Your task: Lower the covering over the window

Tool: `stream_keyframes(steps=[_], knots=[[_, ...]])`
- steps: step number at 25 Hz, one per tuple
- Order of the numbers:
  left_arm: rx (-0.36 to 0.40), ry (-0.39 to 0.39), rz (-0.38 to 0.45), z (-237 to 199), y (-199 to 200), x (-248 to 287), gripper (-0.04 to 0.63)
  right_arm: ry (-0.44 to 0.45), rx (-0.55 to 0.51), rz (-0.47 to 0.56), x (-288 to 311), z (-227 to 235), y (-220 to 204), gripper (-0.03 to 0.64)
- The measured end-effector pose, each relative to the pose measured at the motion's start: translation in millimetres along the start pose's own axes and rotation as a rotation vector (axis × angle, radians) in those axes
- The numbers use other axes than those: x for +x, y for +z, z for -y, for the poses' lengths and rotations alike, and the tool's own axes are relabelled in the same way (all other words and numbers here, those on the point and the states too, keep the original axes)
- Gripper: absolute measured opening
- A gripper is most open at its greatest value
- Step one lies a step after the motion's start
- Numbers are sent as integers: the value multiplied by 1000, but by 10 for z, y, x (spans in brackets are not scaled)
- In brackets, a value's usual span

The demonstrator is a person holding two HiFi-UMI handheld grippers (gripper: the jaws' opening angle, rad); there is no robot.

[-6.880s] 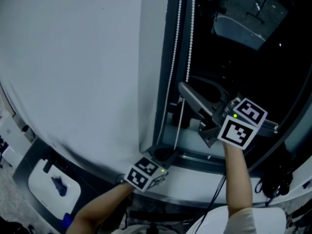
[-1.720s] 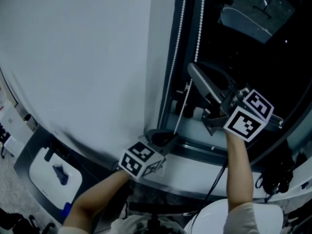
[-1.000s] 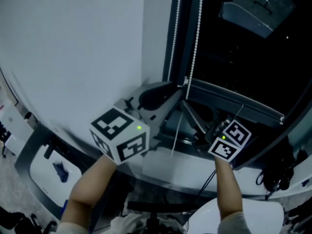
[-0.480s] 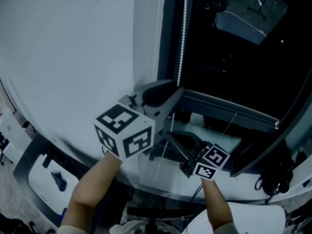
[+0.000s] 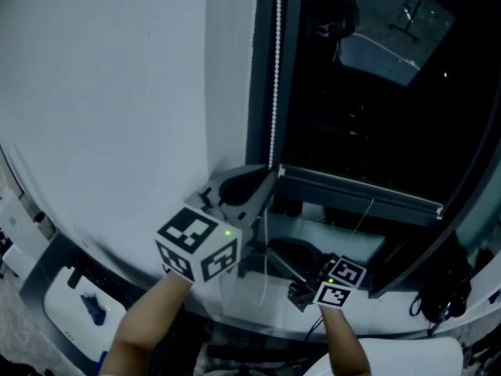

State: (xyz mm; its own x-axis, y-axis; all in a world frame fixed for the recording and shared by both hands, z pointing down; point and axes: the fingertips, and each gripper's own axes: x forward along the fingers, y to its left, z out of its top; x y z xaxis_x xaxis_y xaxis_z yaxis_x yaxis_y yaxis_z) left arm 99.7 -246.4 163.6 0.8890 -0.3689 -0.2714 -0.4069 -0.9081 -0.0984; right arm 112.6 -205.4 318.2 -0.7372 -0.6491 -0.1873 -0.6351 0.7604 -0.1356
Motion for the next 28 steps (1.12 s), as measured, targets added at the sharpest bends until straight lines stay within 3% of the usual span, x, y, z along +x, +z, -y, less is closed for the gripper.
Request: stream_keyframes(steps=[4,11,20,28], knots=[[-29,-17,-130,65,-572,-16,25,-33,26,123,-119,120,433,91],[-84,-56,-279,302,-1469,-172,25,-119,-65,117,-62,151,623,91],[-95,24,-273,183,-1565,-395,26,-297,-109,118,-69,46,621,91],[-159,129,-210,189,-1611,-1018,26,-449,-68,59,-253,-328,147,91]])
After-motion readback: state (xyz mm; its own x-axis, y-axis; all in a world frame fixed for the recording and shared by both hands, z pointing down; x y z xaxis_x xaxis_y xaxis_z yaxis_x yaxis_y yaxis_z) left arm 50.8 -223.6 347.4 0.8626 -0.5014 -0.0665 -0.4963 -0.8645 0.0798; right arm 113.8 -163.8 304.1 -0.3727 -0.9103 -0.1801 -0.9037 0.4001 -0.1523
